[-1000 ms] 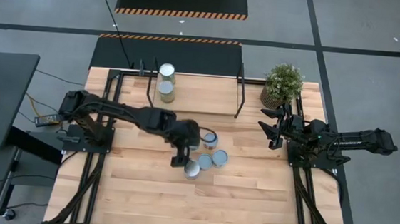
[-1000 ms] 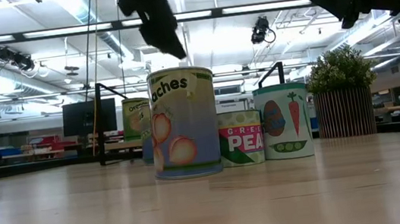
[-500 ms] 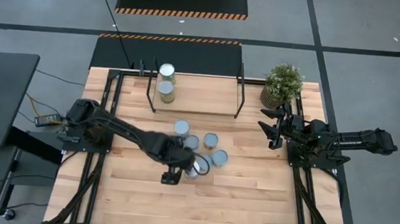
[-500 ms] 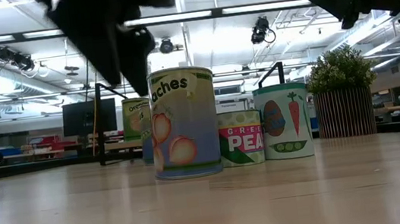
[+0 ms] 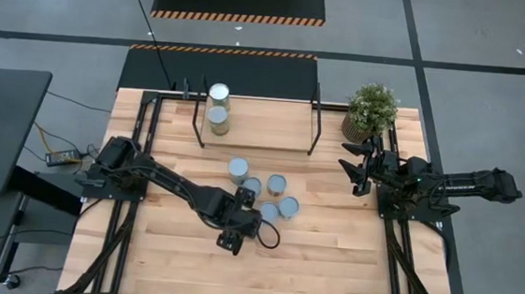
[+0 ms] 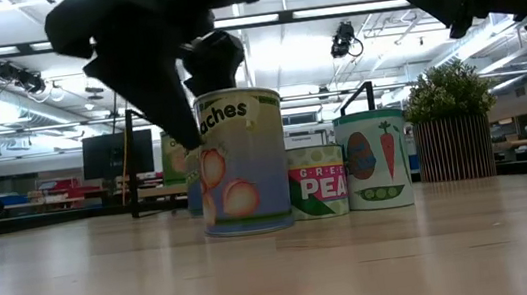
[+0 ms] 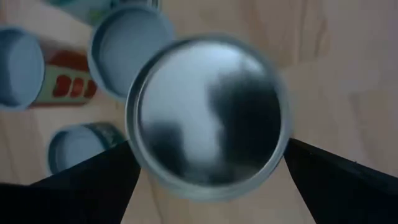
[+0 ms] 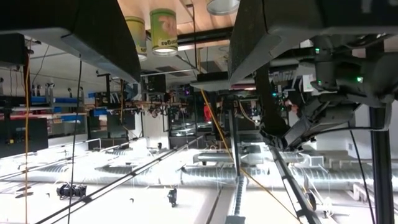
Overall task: Pick and place cans onto a shelf
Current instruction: Put the canned peaches on the shelf
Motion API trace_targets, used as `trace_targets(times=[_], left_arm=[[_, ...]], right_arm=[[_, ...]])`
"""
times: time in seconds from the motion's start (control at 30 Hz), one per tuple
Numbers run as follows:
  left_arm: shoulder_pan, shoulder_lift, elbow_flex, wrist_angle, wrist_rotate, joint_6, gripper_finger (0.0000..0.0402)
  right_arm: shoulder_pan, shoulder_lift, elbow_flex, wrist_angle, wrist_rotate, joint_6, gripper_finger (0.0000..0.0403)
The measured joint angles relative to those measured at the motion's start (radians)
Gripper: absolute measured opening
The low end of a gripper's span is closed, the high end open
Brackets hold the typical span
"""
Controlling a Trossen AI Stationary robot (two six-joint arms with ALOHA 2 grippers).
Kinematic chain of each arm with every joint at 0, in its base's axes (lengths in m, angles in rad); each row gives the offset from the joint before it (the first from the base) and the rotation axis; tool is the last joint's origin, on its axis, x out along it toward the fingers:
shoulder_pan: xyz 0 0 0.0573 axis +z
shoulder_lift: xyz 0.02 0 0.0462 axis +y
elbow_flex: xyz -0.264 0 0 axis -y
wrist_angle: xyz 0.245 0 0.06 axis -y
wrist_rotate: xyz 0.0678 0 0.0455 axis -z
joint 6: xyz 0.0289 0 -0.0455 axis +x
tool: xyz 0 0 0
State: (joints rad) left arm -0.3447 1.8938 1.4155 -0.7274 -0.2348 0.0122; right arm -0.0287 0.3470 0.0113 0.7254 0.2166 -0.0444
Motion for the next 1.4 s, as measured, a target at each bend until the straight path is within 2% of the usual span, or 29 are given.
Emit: trace_targets(times=[0.13,0.37,0.77,1.0,1.1,1.23,1.4], left_arm=[[0.002,0.000,0.000,0.057,0.069,-0.024,0.0393],[0.001,0.005,0.000,0.090,0.075,-0.040,0.0385],[0.009,0.001,0.000,0.104,0.087,-0.118,0.0325],[0.043,-0.050,0.064,0.047,0.132,-0.178,0.0326],[0.071,-0.064,0.126,-0.019,0.103,-0.182,0.0325],[0.129,-0.079,0.200,-0.089,0.000,-0.183,0.0326],[0.233,-0.084,0.257,-0.118,-0.024,-0.184,0.0327]], right_arm=[[0.000,0.000,0.000,0.000,0.000,0.000,0.0250],[0.000,0.000,0.000,0.000,0.000,0.000,0.0250],[0.000,0.000,0.000,0.000,0.000,0.000,0.0250],[0.000,0.000,0.000,0.000,0.000,0.000,0.0250],[0.000,0.000,0.000,0.000,0.001,0.001,0.0250],[0.000,0.006,0.000,0.006,0.000,0.009,0.0250],[0.000,0.018,0.000,0.012,-0.002,0.008,0.0250]])
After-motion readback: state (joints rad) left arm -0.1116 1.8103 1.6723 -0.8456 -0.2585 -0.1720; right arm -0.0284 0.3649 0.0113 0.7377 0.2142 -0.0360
